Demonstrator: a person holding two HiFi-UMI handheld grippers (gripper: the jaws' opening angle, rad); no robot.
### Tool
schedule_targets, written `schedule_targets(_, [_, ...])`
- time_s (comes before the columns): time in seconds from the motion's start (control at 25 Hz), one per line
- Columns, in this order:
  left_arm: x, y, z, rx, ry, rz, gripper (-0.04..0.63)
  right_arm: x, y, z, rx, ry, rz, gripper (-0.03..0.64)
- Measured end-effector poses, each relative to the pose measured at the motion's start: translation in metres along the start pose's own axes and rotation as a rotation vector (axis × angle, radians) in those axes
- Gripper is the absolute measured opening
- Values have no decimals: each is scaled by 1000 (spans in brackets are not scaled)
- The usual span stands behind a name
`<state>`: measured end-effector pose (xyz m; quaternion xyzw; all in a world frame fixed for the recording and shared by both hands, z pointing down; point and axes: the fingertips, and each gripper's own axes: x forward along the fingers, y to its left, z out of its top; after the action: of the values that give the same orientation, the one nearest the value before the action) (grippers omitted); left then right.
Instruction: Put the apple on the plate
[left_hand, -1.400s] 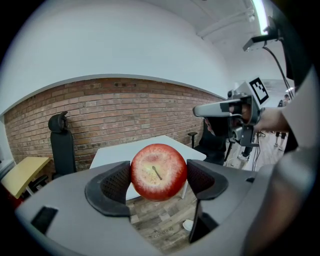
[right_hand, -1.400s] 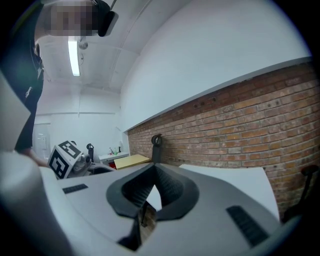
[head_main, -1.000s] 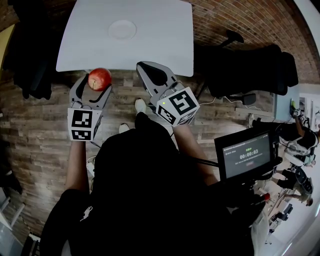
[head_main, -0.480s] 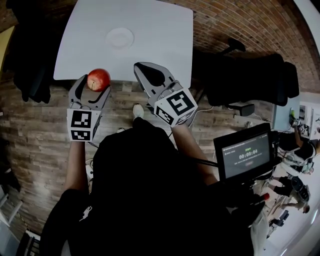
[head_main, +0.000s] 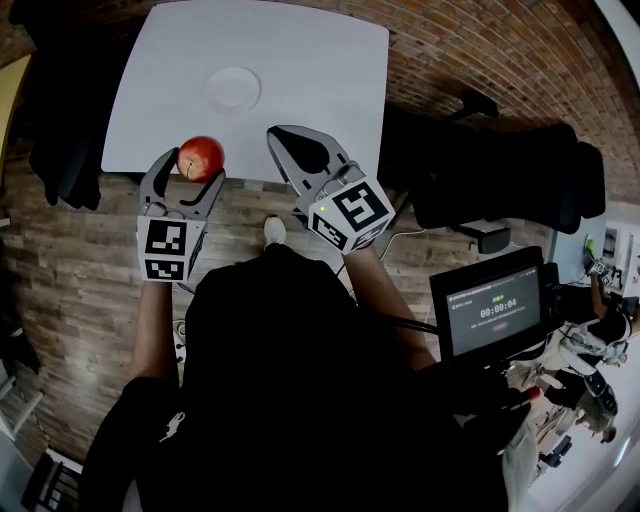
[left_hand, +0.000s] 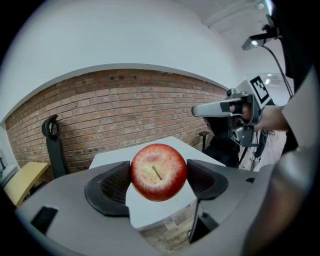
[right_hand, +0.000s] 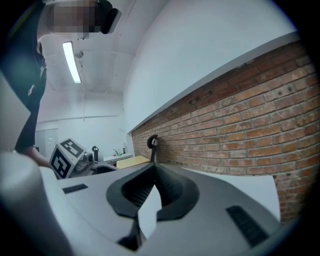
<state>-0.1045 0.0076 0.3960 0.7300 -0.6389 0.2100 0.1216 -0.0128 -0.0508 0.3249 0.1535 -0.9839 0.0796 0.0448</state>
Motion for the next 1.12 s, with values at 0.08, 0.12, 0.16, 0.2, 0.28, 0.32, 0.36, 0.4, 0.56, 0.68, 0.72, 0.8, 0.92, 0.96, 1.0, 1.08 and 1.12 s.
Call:
schedule_targets(0.08, [-2, -2, -1, -2, -1, 10, 359, -1, 2, -1, -4, 1, 11, 5])
schedule_targets(0.12, [-5, -3, -1, -3, -2, 15, 359, -2, 4, -2, -6, 2, 16, 4])
schedule_targets(0.16, [-5, -4, -2, -3, -1, 20, 359, -3, 4, -3, -7, 3, 21, 5])
schedule_targets(0.2, [-3, -6, -1, -4, 1, 24, 359, -3, 1, -4, -5, 4, 26, 5])
schedule_targets(0.28, [10, -9, 2, -8, 13, 30, 359, -3, -14, -7, 5, 10, 35, 4])
schedule_targets(0.32, [19, -11, 4, -12, 21, 31, 359, -3, -25, -9, 14, 14, 38, 5])
schedule_targets(0.36, [26, -13, 5, -15, 29, 33, 359, -3, -33, -12, 24, 18, 40, 5])
schedule_targets(0.4, [30, -15, 5, -18, 36, 34, 359, -3, -39, -13, 32, 20, 41, 5])
schedule_targets(0.56, [29, -16, 1, -21, 47, 36, 359, -4, -39, -15, 37, 22, 47, 5])
schedule_targets(0.68, [23, -15, 0, -23, 49, 48, 359, -4, -35, -17, 36, 30, 60, 5])
schedule_targets(0.72, [22, -14, 0, -26, 49, 54, 359, -3, -34, -17, 36, 32, 64, 5])
schedule_targets(0.8, [19, -11, -1, -35, 51, 63, 359, -2, -33, -18, 38, 35, 69, 5])
schedule_targets(0.92, [19, -7, -7, -46, 62, 68, 359, 4, -34, -18, 42, 39, 74, 5])
schedule_targets(0.96, [20, -6, -8, -49, 62, 69, 359, 5, -34, -18, 40, 42, 75, 5])
schedule_targets(1.0, [21, -5, -8, -52, 61, 69, 359, 7, -35, -19, 39, 45, 76, 5])
schedule_targets(1.08, [22, -2, -8, -56, 57, 68, 359, 9, -35, -19, 35, 52, 74, 5])
schedule_targets(1.12, [23, -1, -7, -58, 55, 65, 359, 10, -35, -19, 34, 55, 71, 5])
